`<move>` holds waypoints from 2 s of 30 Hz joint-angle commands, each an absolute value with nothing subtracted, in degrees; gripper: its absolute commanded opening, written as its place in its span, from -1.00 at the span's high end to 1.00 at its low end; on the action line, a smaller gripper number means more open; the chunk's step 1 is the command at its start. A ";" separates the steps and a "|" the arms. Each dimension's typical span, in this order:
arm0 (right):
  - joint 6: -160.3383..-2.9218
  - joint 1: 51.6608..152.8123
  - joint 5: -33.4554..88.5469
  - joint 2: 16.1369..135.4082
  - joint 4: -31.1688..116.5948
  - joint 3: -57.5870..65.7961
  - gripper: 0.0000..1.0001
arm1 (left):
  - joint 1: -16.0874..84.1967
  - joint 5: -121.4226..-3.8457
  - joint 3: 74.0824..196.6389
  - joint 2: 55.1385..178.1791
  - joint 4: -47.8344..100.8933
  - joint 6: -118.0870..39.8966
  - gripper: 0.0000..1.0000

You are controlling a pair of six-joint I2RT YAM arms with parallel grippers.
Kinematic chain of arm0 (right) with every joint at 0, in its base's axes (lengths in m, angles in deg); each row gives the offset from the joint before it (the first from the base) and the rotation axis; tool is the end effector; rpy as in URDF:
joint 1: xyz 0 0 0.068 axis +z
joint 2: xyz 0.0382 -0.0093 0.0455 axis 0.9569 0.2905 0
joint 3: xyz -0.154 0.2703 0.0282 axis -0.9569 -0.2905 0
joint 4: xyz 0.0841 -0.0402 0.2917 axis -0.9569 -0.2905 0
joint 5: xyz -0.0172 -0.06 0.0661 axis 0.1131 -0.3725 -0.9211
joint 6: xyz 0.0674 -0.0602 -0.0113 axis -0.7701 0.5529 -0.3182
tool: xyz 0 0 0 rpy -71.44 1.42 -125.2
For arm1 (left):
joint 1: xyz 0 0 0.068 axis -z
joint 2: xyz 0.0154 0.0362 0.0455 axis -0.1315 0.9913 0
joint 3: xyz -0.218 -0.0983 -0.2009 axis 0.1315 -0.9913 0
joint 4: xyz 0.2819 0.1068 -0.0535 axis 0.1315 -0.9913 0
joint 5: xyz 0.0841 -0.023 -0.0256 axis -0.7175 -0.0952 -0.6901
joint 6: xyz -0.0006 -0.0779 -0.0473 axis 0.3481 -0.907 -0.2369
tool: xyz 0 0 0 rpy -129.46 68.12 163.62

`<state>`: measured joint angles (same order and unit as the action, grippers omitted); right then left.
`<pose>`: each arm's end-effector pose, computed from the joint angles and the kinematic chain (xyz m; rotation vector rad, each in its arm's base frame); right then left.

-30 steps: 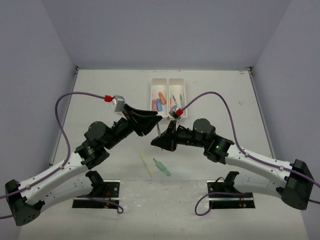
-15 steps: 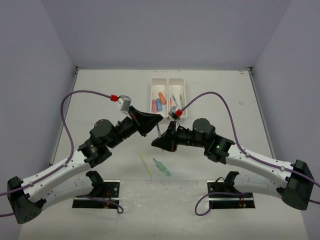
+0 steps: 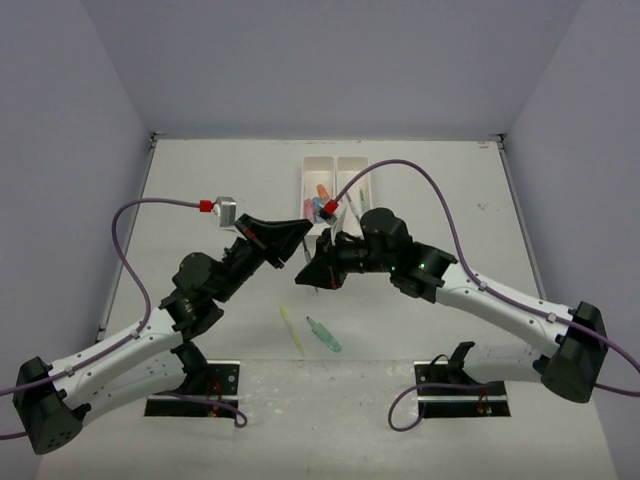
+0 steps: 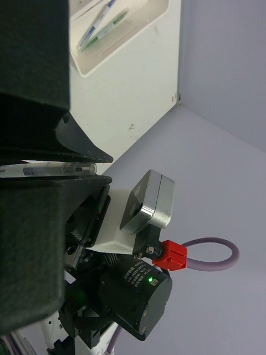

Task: Sort the stationery into containers
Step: Close the pen cap on the pen, then place the pen in the storage box, then pick up the pen from the corner of the board.

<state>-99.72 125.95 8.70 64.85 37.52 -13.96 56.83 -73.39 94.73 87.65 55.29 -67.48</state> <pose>0.1852 0.3044 0.3487 -0.8398 1.9219 1.3153 0.1706 -0.1926 0.3601 0.0737 1.4064 -1.2905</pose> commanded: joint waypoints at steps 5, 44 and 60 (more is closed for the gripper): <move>-98.52 119.89 16.73 69.64 46.37 1.84 1.00 | 63.60 -62.87 88.76 89.35 48.25 -70.41 1.00; -96.53 101.41 43.36 115.89 -3.20 36.30 0.32 | 63.37 -113.09 117.95 92.67 -11.88 -64.46 -1.00; -100.36 121.04 42.01 87.03 9.51 7.58 0.24 | 63.45 -130.09 122.39 87.33 -34.22 -82.65 -1.00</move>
